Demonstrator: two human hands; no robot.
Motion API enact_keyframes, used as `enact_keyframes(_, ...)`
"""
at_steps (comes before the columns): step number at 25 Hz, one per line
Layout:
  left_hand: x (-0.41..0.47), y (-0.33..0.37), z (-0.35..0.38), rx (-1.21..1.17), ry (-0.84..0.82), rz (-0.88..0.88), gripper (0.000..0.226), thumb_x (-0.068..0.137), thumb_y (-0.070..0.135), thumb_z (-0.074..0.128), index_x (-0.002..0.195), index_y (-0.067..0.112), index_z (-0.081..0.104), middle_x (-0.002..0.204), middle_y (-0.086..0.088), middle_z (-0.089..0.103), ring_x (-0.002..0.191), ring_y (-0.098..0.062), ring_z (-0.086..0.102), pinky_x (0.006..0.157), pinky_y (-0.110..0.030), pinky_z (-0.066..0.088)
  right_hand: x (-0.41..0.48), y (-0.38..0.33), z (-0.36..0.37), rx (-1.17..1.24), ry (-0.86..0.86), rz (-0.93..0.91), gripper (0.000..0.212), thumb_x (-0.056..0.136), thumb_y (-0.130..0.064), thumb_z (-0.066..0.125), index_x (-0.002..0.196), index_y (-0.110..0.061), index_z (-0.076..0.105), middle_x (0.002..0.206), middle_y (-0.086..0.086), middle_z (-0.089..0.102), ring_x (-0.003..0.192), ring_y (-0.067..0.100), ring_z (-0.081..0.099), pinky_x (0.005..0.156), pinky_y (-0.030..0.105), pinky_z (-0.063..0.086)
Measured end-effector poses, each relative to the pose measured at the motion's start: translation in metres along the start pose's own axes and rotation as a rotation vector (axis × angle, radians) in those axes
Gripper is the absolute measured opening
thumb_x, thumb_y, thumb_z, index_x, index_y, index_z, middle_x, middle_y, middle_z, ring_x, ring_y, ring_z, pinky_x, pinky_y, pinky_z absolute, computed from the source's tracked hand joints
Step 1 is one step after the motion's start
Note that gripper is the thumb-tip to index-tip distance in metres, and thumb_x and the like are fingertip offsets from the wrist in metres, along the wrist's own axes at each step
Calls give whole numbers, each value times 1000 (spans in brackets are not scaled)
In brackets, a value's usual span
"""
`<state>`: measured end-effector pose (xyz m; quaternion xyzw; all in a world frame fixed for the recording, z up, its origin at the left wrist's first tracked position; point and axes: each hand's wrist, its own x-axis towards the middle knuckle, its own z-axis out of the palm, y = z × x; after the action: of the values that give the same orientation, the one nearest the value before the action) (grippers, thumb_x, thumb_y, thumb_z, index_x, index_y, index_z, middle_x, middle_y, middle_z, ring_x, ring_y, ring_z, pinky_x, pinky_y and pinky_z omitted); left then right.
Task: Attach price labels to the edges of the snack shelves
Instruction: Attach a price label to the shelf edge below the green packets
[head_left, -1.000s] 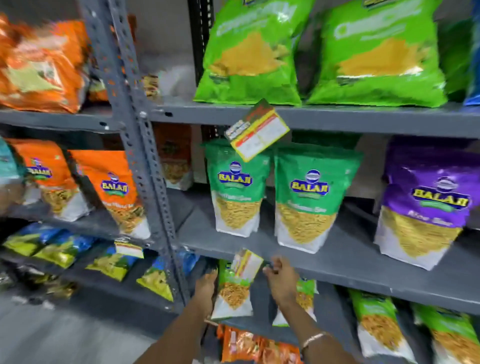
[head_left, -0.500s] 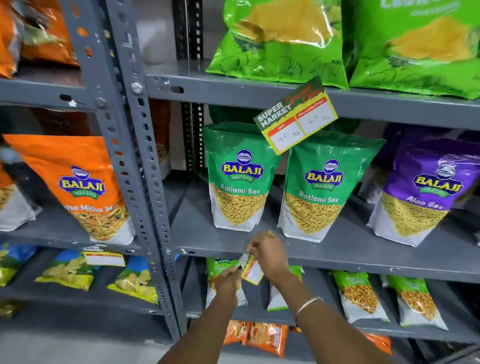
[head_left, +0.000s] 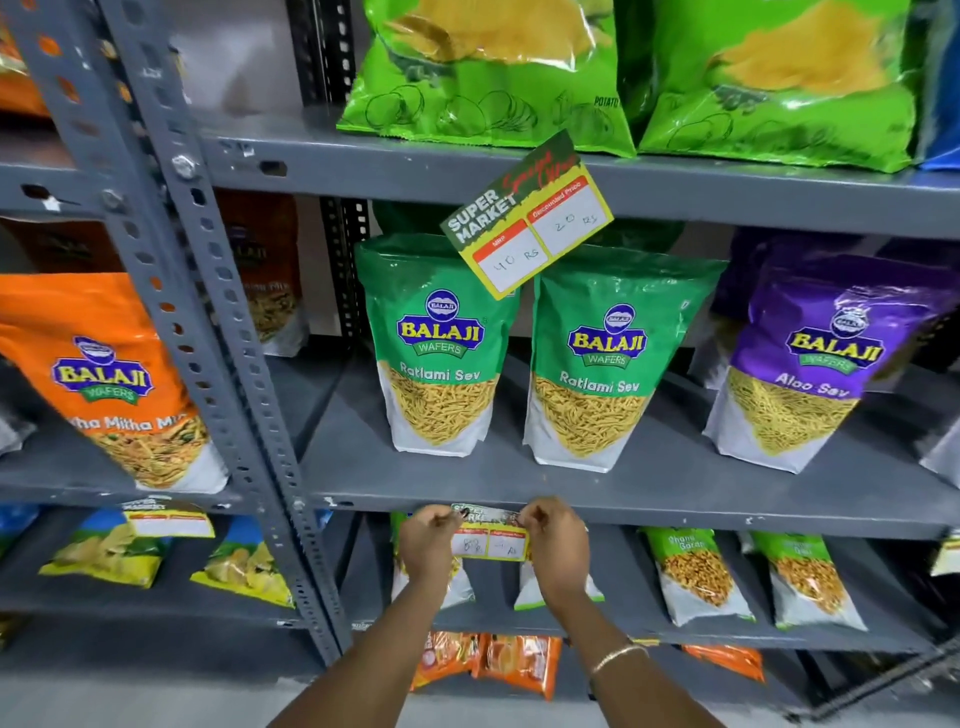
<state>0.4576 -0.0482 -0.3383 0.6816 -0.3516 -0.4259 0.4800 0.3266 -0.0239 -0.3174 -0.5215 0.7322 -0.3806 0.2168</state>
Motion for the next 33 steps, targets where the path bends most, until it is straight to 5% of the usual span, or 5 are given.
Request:
enact_keyframes(11,-4,1,9,-115,100,-28,12,76,3,65,80,-7,70,70,-13,64,69,-23,56,58,-22,41,-1,-2,2,-109,104,-46,12,83,-11,56,75,-12,64,87,7,66,82,25,61,58,29,40)
enact_keyframes(15,-2,0,7,-96,72,5,12,78,3,64,81,-8,69,71,-13,64,68,-21,56,53,-14,43,-1,2,2,-113,94,-83,13,84,-8,53,78,-13,64,89,6,65,81,23,60,57,27,38)
enact_keyframes(25,-8,5,8,-78,158,-80,25,75,14,71,59,1,57,66,-14,59,64,-26,53,48,-22,33,0,-10,7,-217,207,-21,23,79,-20,65,74,-18,43,77,10,66,82,32,59,75,41,41)
enact_keyframes(28,-10,4,9,-158,116,-142,27,72,10,74,61,12,49,82,-16,62,78,-26,56,62,-28,45,-6,-6,8,-45,304,141,37,71,-28,73,82,-16,41,89,10,60,93,32,55,82,42,37)
enact_keyframes(33,1,3,5,-309,-123,-226,28,81,3,64,108,-5,60,104,-10,60,98,-20,51,86,-31,36,-10,-9,37,470,186,475,76,55,-32,85,109,-2,40,108,14,56,109,36,52,96,53,35)
